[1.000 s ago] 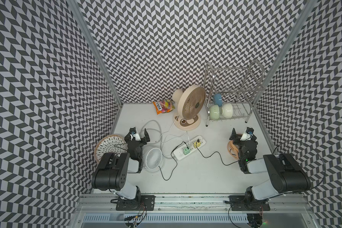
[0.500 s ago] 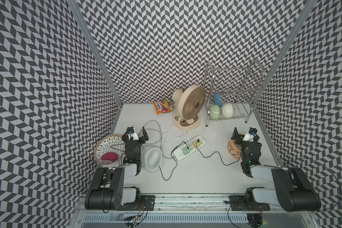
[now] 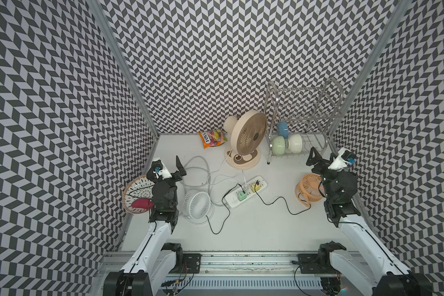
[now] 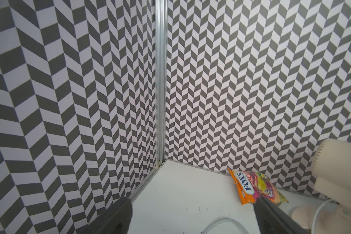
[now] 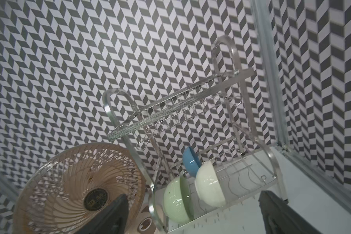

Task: Unplug the desk fan from the power strip
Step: Remove the plug from the socket.

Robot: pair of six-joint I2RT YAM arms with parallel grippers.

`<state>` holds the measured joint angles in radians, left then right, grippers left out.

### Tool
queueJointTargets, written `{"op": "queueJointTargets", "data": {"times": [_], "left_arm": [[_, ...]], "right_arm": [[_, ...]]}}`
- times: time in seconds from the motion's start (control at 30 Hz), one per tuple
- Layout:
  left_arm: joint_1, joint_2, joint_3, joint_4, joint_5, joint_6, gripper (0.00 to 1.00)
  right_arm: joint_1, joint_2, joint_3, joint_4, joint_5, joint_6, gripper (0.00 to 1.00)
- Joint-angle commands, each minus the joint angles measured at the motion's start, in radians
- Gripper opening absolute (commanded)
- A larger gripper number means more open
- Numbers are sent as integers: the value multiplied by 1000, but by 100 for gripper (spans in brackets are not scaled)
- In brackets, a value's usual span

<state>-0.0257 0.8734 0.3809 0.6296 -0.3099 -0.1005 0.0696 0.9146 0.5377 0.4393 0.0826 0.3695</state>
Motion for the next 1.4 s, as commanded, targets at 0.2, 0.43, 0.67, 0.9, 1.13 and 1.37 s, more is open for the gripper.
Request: {"op": "queueJointTargets", "data": {"times": [0.2, 0.43, 0.67, 0.9, 1.13, 1.37], "left_arm": [[-34, -26, 139, -329, 242, -369, 100], [-343, 51, 259, -513, 214, -543, 100], [-602, 206, 324, -626, 131, -574, 99], [-678, 190, 241, -594, 104, -526, 95], [-697, 132, 147, -571, 103, -547, 85], [-710, 168, 126, -539, 134, -536, 84]], "right_arm": [[63, 37, 77, -256, -399, -15, 100], [303, 147, 225, -501, -367, -224, 100], [495, 302, 326, -660, -246, -257, 100], [575, 434, 397, -768, -192, -267, 100], [597, 539, 449, -806, -161, -274, 100], [599, 652, 522, -860, -149, -261, 91]]}}
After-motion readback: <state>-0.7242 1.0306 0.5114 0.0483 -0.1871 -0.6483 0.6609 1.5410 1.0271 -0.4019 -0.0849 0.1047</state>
